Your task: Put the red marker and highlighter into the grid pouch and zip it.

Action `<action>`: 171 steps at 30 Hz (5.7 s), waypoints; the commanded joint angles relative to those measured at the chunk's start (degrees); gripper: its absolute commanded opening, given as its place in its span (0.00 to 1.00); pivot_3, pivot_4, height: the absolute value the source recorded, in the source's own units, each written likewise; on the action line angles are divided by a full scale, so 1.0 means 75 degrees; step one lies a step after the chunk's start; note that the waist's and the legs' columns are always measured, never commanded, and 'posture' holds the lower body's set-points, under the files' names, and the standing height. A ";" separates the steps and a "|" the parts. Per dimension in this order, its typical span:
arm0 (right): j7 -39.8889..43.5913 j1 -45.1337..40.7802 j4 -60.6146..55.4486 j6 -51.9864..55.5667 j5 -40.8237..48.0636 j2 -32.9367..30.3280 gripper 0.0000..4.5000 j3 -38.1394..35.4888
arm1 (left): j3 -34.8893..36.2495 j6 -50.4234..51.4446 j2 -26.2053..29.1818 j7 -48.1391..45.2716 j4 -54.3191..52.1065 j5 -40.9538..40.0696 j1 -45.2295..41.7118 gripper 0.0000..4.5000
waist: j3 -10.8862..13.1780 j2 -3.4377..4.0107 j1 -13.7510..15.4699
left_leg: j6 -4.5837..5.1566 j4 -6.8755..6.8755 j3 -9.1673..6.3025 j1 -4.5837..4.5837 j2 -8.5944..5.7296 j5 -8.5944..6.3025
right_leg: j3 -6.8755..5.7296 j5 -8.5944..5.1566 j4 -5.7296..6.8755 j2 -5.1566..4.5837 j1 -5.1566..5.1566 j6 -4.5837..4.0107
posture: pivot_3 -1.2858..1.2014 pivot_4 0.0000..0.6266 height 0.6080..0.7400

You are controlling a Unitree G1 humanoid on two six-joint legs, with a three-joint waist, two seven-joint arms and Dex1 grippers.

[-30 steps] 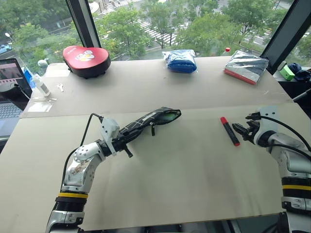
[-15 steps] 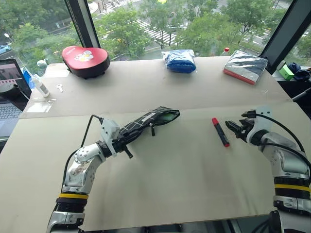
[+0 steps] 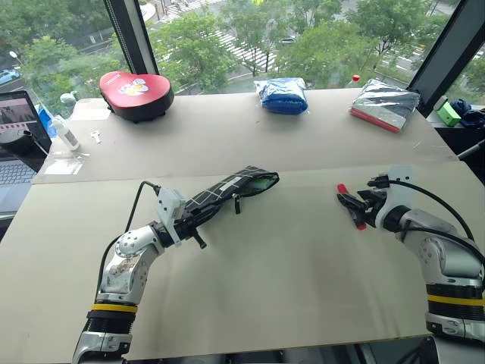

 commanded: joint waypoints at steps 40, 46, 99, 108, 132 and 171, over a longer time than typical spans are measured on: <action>0.2467 -0.1084 -0.1441 -0.3695 -0.1313 -0.1256 0.12 0.1498 | -0.0358 0.0801 0.0371 -0.0346 -0.0505 -0.0272 -0.0223 0.00 | -0.0003 -0.0008 -0.0076 | 0.0011 -0.0008 0.0017 0.0049 0.0005 -0.0009 | -0.0012 0.0000 -0.0019 0.0004 0.0043 0.0001 | 0.52 0.24 1.00; 0.3785 -0.1015 -0.2524 -0.3851 -0.1023 -0.1719 0.12 0.2132 | -0.0308 0.0810 0.0237 -0.0259 -0.0510 -0.0319 -0.0296 0.00 | -0.0003 -0.0008 -0.0042 | 0.0016 -0.0010 0.0017 0.0047 0.0006 -0.0012 | -0.0012 0.0000 -0.0026 -0.0001 0.0040 0.0001 | 0.52 0.24 1.00; 0.4008 -0.3293 0.1961 -0.8165 -0.4372 -0.0691 0.12 0.4081 | -0.0229 0.0972 0.0200 -0.0375 -0.0975 -0.0516 -0.0176 0.00 | -0.0002 -0.0010 -0.0053 | 0.0012 -0.0009 0.0024 0.0013 0.0006 -0.0010 | -0.0020 0.0004 -0.0022 -0.0003 -0.0004 -0.0001 | 0.52 0.24 1.00; 0.3735 -0.3618 0.2054 -0.9012 -0.4868 0.0404 0.12 0.4806 | -0.0278 0.1055 0.0163 -0.0451 -0.0913 -0.0538 -0.0303 0.00 | -0.0002 -0.0009 -0.0174 | 0.0011 -0.0009 0.0023 0.0013 0.0006 -0.0010 | -0.0020 0.0004 -0.0017 -0.0003 -0.0006 -0.0001 | 0.52 0.24 1.00; 0.4954 -0.3562 0.1830 -0.7624 -0.2217 -0.0125 0.68 0.3558 | -0.0097 0.1210 0.0057 -0.0131 -0.0891 -0.0665 -0.0280 0.00 | -0.0002 -0.0009 -0.0178 | 0.0008 -0.0010 0.0021 0.0014 0.0006 -0.0008 | -0.0019 0.0004 -0.0014 0.0000 -0.0007 -0.0002 | 0.52 0.24 1.00; 0.1749 -0.2172 -0.0644 0.0163 0.0395 0.2319 0.37 0.3584 | -0.0244 0.1079 0.0082 -0.0089 -0.0748 -0.0512 -0.0365 0.00 | -0.0003 -0.0009 -0.0125 | 0.0006 -0.0002 0.0030 0.0004 0.0016 -0.0008 | -0.0032 0.0032 -0.0020 0.0001 -0.0013 -0.0008 | 0.52 0.24 1.00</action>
